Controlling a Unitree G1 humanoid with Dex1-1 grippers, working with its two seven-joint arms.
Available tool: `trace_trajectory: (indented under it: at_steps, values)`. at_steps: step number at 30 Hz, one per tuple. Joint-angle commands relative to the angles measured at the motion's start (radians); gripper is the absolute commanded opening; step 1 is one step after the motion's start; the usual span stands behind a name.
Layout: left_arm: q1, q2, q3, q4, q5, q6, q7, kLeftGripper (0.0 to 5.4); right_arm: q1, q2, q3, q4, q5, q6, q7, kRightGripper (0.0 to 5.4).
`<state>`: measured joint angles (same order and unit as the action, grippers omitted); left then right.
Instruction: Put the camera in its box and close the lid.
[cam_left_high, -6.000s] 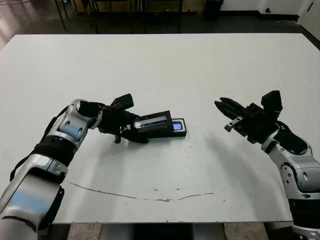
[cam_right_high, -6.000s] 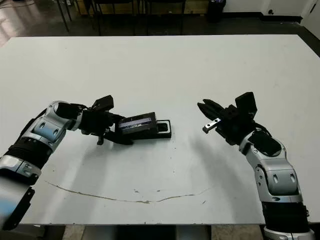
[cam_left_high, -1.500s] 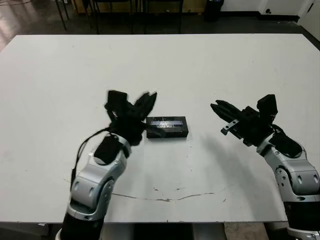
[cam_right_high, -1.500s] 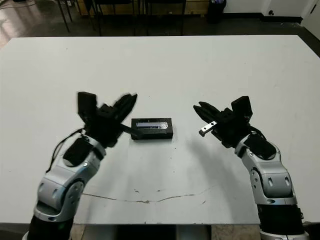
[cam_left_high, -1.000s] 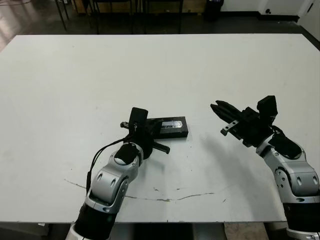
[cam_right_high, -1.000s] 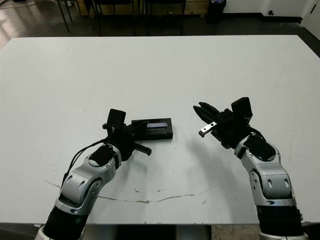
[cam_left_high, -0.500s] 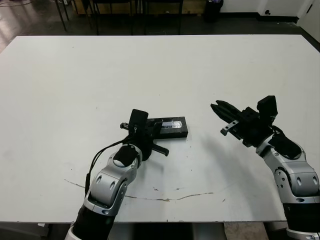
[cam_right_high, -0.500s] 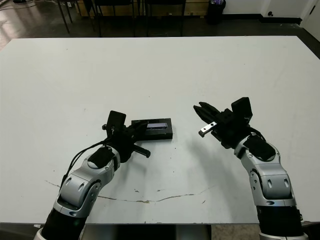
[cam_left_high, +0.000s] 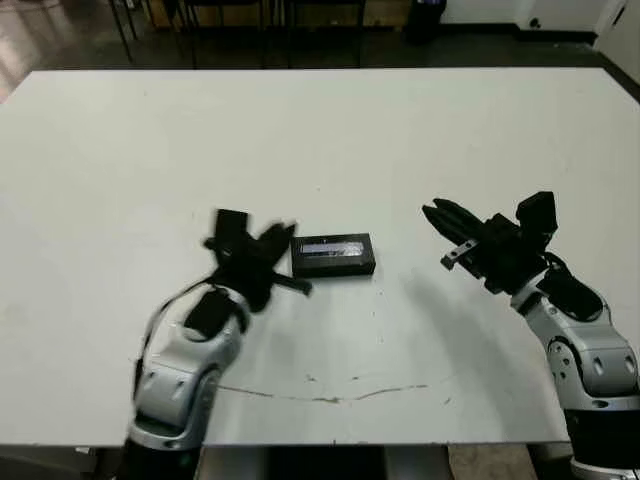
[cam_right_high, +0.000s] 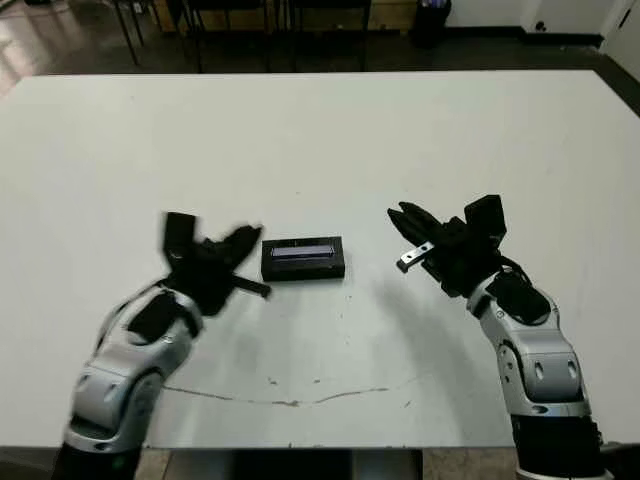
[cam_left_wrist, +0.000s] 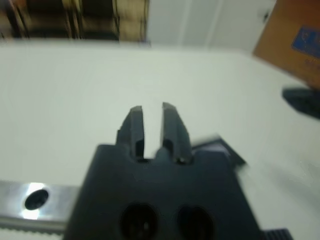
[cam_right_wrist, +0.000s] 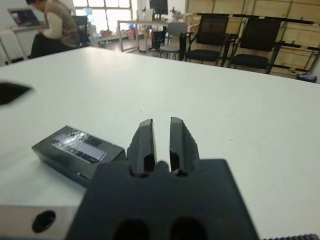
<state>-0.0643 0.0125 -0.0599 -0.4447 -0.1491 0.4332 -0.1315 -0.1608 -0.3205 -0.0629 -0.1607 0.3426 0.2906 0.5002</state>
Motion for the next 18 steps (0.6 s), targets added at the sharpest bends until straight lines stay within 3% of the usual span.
trace_trajectory:
  at_steps: [1, 6, 8, 12, 14, 18]
  values:
    - [0.024, 0.04, 0.084, 0.027, 0.023, -0.141, 0.014, 0.03, 0.023, 0.022, -0.008, -0.02, -0.007, -0.02, -0.032, 0.0]
    - [0.024, 0.029, 0.238, 0.059, -0.117, -0.157, 0.015, 0.03, 0.051, 0.08, 0.003, -0.048, -0.093, -0.166, -0.124, 0.0]
    - [0.033, 0.023, 0.27, 0.09, -0.136, -0.194, 0.02, 0.03, 0.058, 0.108, 0.009, -0.045, -0.118, -0.223, -0.155, 0.0]
    - [0.049, 0.044, 0.253, 0.154, -0.038, -0.342, 0.03, 0.03, 0.048, 0.148, 0.028, -0.001, -0.139, -0.286, -0.179, 0.0]
    - [0.042, 0.045, 0.241, 0.174, 0.004, -0.391, 0.043, 0.03, 0.039, 0.158, 0.034, 0.009, -0.151, -0.285, -0.194, 0.0]
    - [0.016, 0.029, 0.242, 0.178, -0.017, -0.383, 0.058, 0.03, 0.008, 0.171, 0.042, 0.014, -0.193, -0.273, -0.244, 0.0]
